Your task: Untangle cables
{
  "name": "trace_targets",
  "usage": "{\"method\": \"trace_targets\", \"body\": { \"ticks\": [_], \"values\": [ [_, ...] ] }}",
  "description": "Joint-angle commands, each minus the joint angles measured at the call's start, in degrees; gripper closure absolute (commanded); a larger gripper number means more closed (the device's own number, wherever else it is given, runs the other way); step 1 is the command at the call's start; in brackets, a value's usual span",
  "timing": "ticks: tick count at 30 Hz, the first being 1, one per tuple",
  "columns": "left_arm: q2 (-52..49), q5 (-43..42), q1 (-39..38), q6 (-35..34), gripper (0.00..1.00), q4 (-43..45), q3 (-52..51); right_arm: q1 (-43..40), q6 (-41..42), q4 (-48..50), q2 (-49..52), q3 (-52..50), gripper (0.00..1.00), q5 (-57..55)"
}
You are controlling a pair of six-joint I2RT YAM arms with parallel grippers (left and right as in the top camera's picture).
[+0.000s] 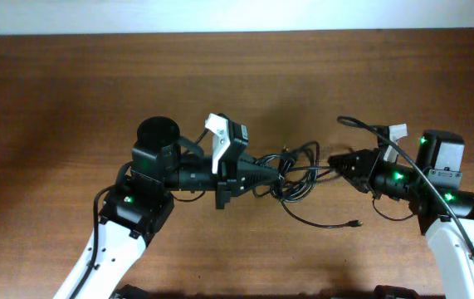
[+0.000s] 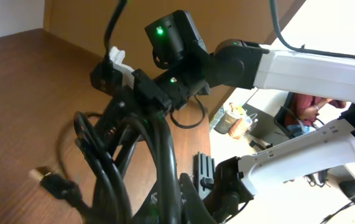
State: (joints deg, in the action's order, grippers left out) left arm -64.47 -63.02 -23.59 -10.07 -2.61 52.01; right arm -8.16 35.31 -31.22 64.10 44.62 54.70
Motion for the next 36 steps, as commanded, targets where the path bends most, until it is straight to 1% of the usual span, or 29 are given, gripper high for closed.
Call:
{"method": "trace_targets", "body": {
  "ticks": [1,3,4,5,7,10,11,12,15,18,19,20,21,22,23,25,26,28,29,31,34,36],
  "values": [
    [0.3,9.8,0.0,0.3,1.00,-2.5,0.5,0.3,-0.3,0.2,0.1,0.5,0.96,1.0],
    [0.3,22.6,0.0,-5.3,1.00,-7.4,0.5,0.3,-0.3,0.2,0.1,0.5,0.96,1.3],
    [0.3,27.1,0.0,-7.3,1.00,-9.3,0.5,0.3,-0.3,0.2,0.1,0.5,0.96,2.3],
    [0.3,29.8,0.0,-7.3,1.00,-11.1,0.5,0.3,-0.3,0.2,0.1,0.5,0.96,4.0],
    [-0.3,31.9,0.0,-7.2,1.00,-11.7,0.5,0.3,-0.4,1.5,0.1,0.5,0.96,10.5],
    [-0.9,34.3,0.0,-7.0,1.00,-12.8,0.5,0.3,-2.4,1.9,0.1,0.5,0.96,13.3],
    [-0.8,36.2,0.0,-7.0,1.00,-12.9,0.5,0.3,-2.5,1.9,0.1,0.5,0.96,13.7],
    [-0.8,40.5,0.0,-7.0,1.00,-12.9,0.5,0.3,-3.0,1.9,0.1,0.5,0.96,15.5],
    [-0.8,46.8,0.0,-7.0,1.00,-13.0,0.5,0.3,-5.1,1.6,0.1,0.5,0.96,19.3],
    [-0.8,47.8,0.0,-7.0,1.00,-13.1,0.5,0.3,-9.0,-0.1,0.1,0.5,0.96,19.9],
    [-0.8,47.8,0.0,-7.0,1.00,-12.9,0.5,0.3,-9.0,-0.3,0.1,0.5,0.95,19.5],
    [-0.8,47.4,0.0,-7.0,1.00,-12.5,0.5,0.3,-9.9,-1.8,0.1,0.5,0.62,16.2],
    [-0.7,46.3,0.0,-7.0,1.00,-12.4,0.5,0.3,-11.1,-4.3,0.1,0.5,0.16,11.6],
    [-0.5,42.7,0.0,-7.0,1.00,-11.7,0.5,0.3,-11.1,-5.5,0.1,0.5,0.03,7.3],
    [-0.5,39.2,0.0,-7.0,1.00,-10.6,0.5,0.3,-11.1,-5.8,0.1,0.5,0.00,5.4],
    [-0.5,30.6,0.0,-7.0,1.00,-7.3,0.5,0.3,-12.3,-6.1,0.1,0.5,0.00,4.4],
    [-0.5,28.0,0.0,-7.0,1.00,-5.5,0.5,0.3,-15.1,-6.1,0.1,0.5,0.00,4.9],
    [-0.5,23.6,0.0,-7.1,1.00,-2.4,0.5,0.3,-18.0,-6.1,0.1,0.5,0.00,5.0],
    [-0.5,21.3,0.0,-8.6,1.00,-0.3,0.5,0.3,-19.5,-6.1,0.1,0.5,0.00,5.0],
    [-0.5,15.6,0.0,-9.9,1.00,3.2,0.5,0.3,-19.9,-6.1,0.1,0.5,0.00,4.9],
    [-0.6,11.1,0.0,-10.0,1.00,3.7,0.5,0.3,-19.9,-5.8,0.1,0.5,0.01,4.1],
    [-0.6,6.9,0.0,-10.1,1.00,3.6,0.5,0.3,-19.8,-5.4,0.1,0.5,0.01,0.9]
  ]
}}
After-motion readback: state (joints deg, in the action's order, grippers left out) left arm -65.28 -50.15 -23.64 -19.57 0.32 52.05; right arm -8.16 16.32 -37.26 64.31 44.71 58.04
